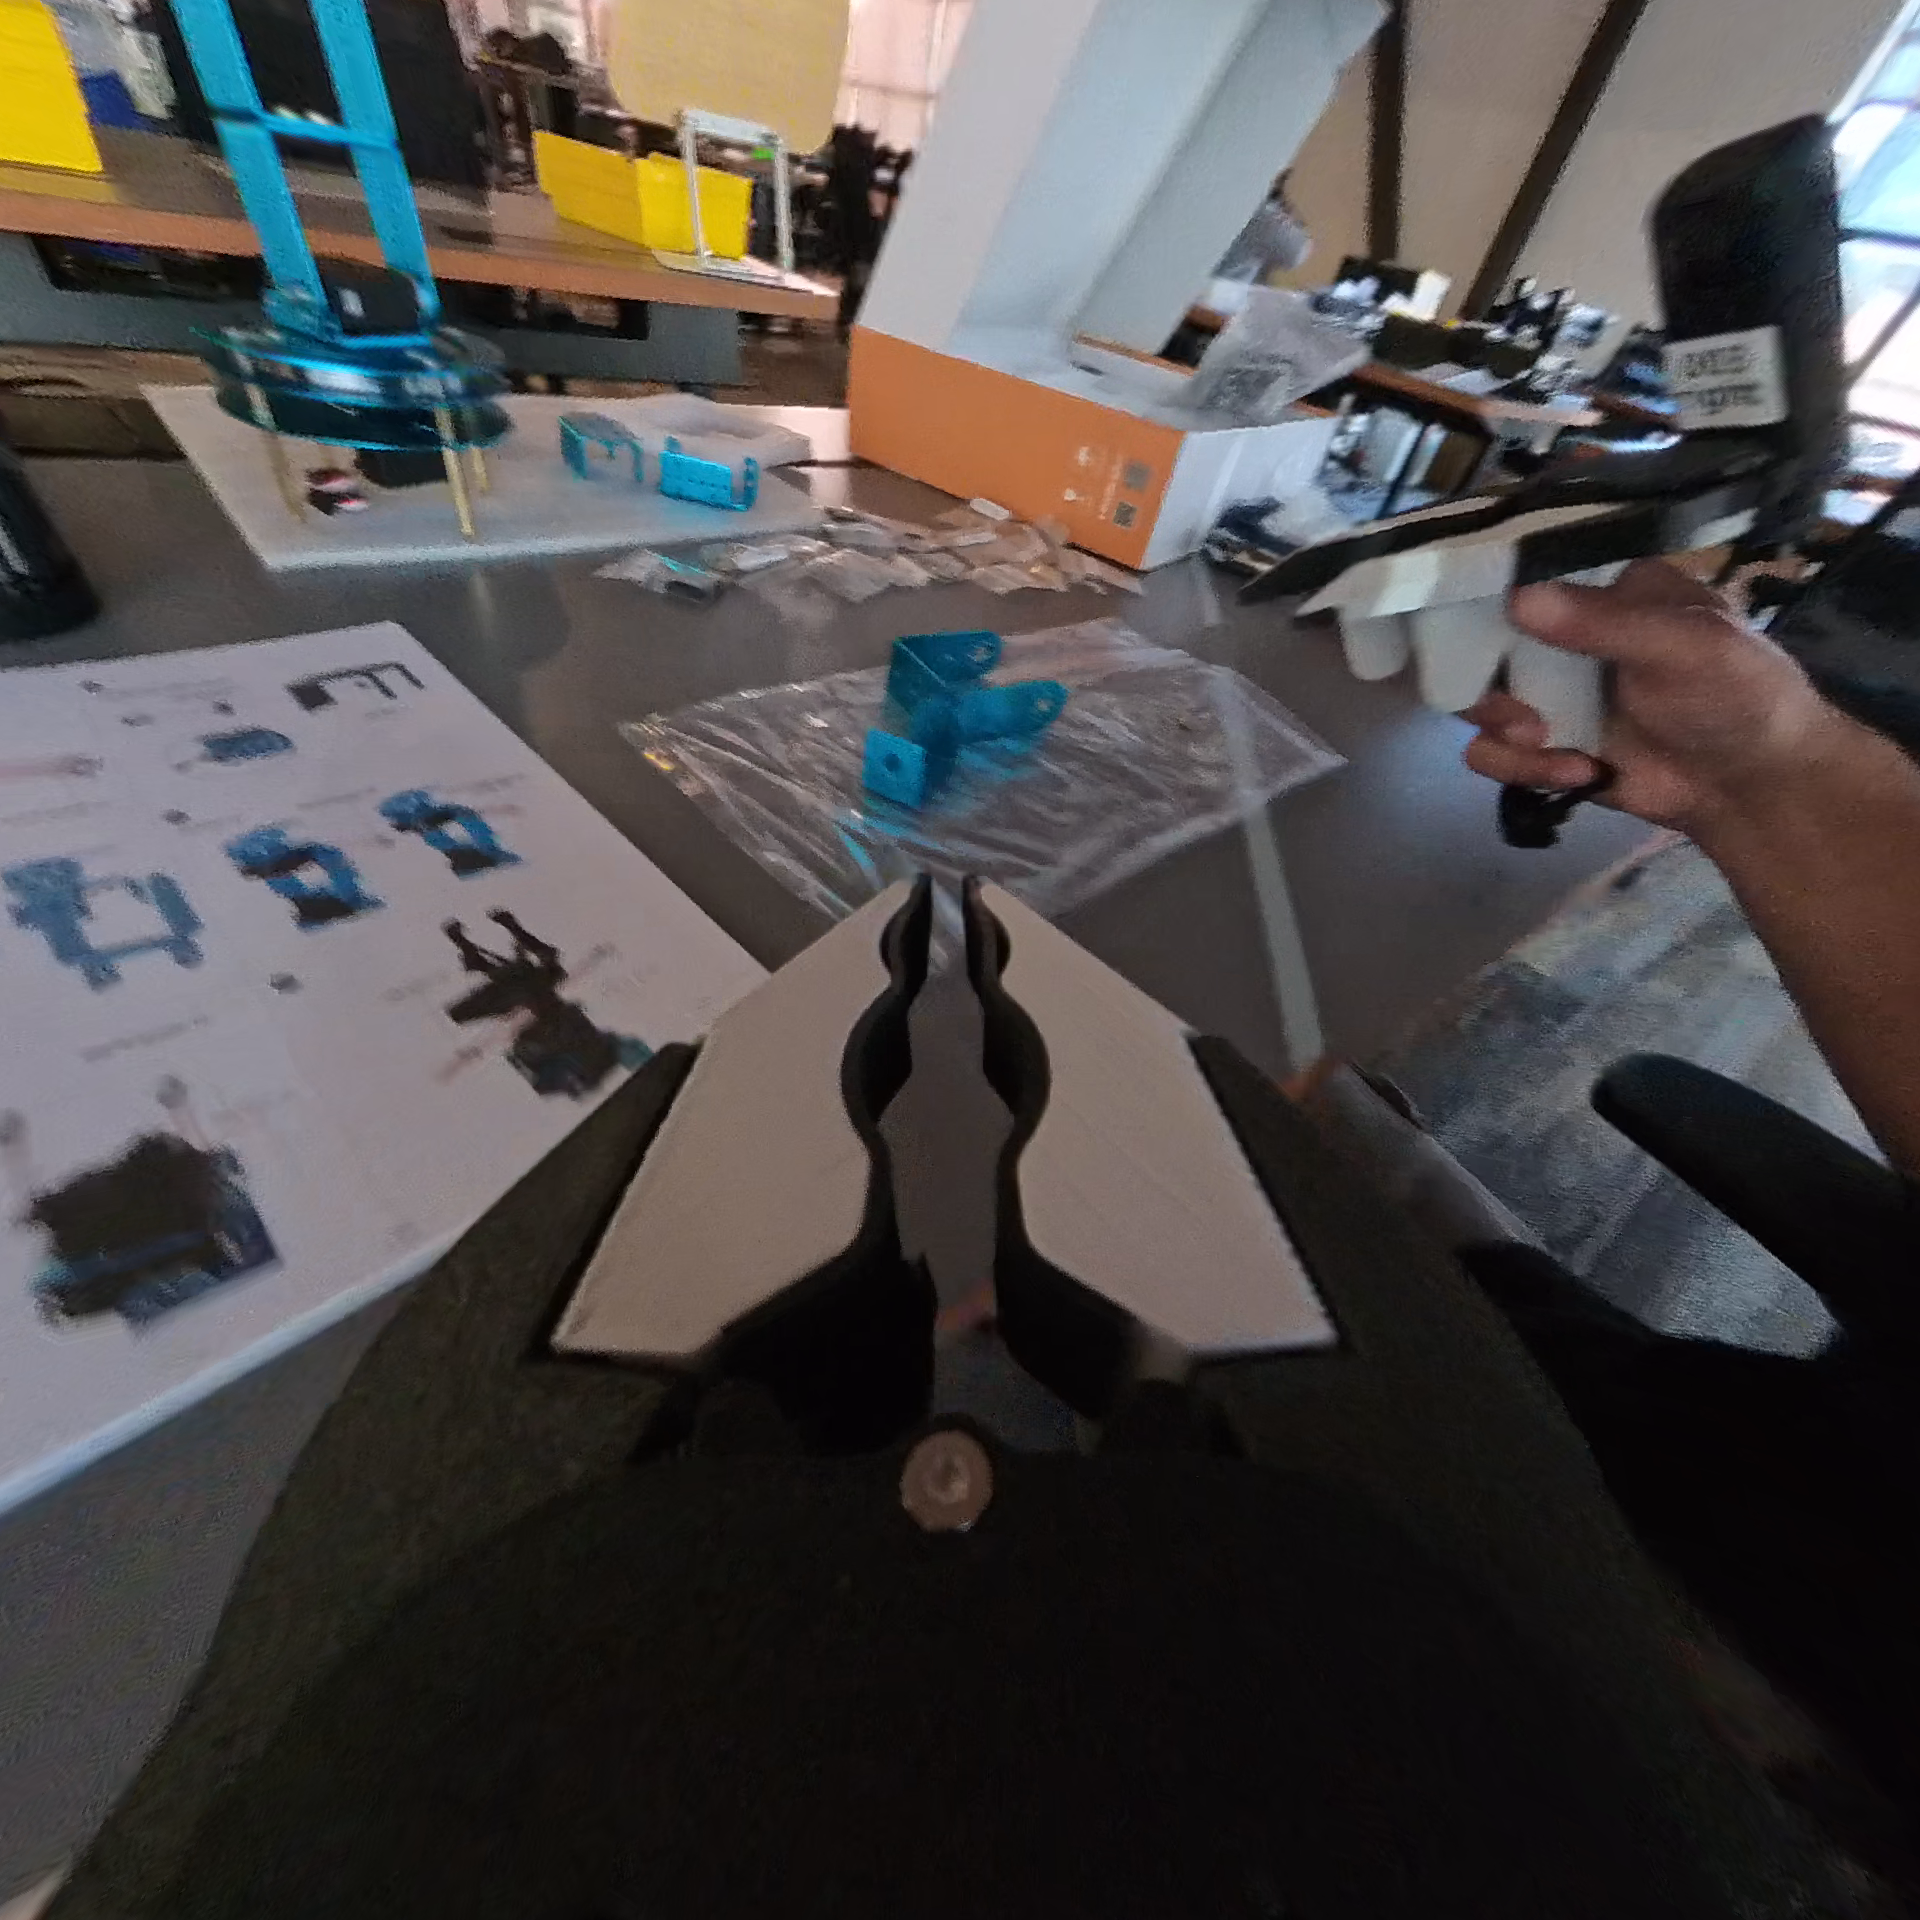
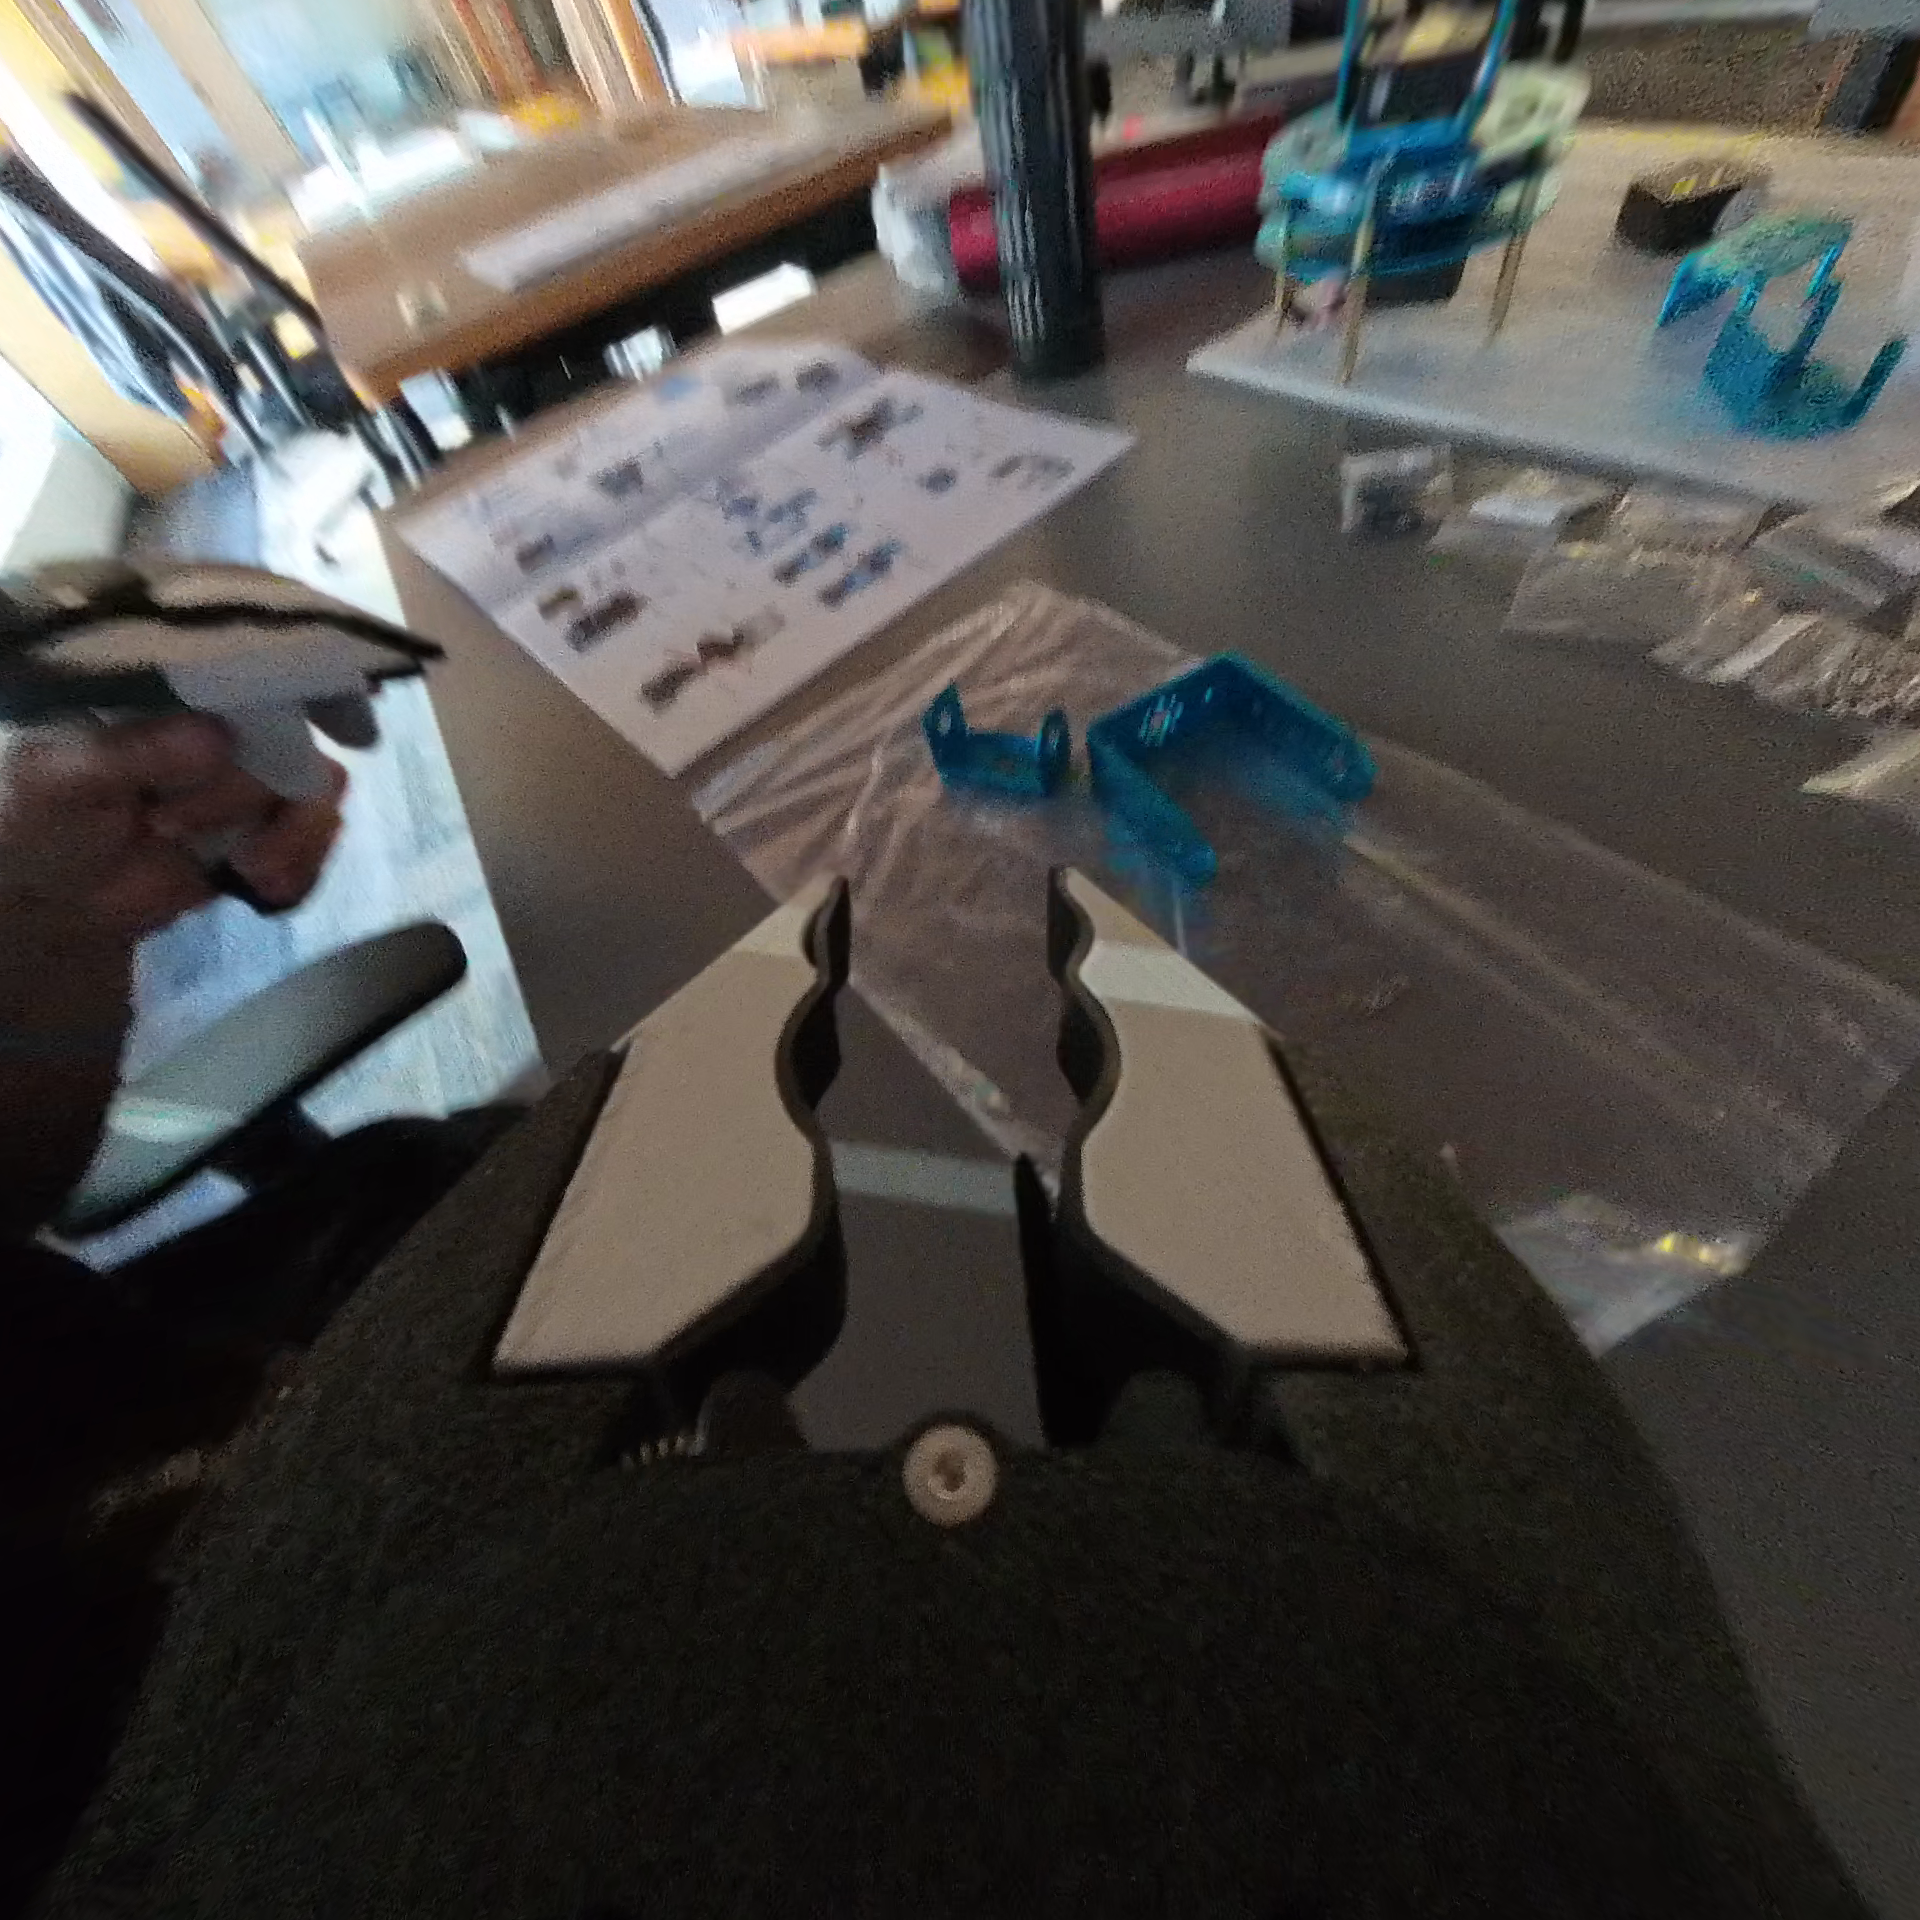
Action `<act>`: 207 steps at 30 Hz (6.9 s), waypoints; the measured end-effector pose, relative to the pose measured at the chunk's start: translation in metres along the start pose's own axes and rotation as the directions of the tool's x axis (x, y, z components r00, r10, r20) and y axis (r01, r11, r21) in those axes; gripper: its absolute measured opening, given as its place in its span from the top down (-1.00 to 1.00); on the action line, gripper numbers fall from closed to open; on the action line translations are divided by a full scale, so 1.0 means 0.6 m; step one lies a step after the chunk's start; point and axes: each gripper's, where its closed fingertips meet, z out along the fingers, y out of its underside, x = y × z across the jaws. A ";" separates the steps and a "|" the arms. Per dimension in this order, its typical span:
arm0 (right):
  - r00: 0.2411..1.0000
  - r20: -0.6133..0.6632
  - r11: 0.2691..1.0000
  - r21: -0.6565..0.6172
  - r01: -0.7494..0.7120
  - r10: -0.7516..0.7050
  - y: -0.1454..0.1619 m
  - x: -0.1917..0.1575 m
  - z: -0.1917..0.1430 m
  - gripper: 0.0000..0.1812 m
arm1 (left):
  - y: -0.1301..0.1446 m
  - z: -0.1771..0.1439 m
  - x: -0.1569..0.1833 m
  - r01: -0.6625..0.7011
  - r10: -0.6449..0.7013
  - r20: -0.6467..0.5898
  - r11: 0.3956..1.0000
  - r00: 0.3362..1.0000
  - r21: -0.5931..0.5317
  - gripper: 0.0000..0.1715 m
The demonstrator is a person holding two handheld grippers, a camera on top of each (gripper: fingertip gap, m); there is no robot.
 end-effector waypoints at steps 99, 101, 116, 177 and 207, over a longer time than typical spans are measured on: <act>0.885 0.313 0.810 -0.378 0.449 -0.344 0.009 0.091 0.145 0.64 | -0.049 0.046 -0.093 0.033 -0.042 -0.035 0.969 0.999 -0.245 0.63; 0.889 0.324 0.810 -0.392 0.437 -0.323 0.020 0.085 0.135 0.63 | -0.025 0.124 -0.066 0.076 -0.095 -0.040 0.937 0.995 -0.340 0.60; 0.855 0.324 0.748 -0.420 0.514 -0.405 0.060 0.104 0.151 0.98 | 0.076 0.281 -0.042 0.009 -0.007 0.005 0.796 1.000 -0.606 0.94; 0.741 0.434 0.354 -0.680 0.642 -0.512 -0.008 0.009 0.107 0.58 | 0.063 -0.147 -0.131 0.042 -0.034 0.281 0.999 0.959 -0.021 0.73; 0.938 0.249 0.970 0.031 0.242 -0.242 0.025 -0.055 -0.036 0.69 | 0.083 0.288 0.082 -0.618 0.298 -0.574 0.597 0.763 -0.512 0.88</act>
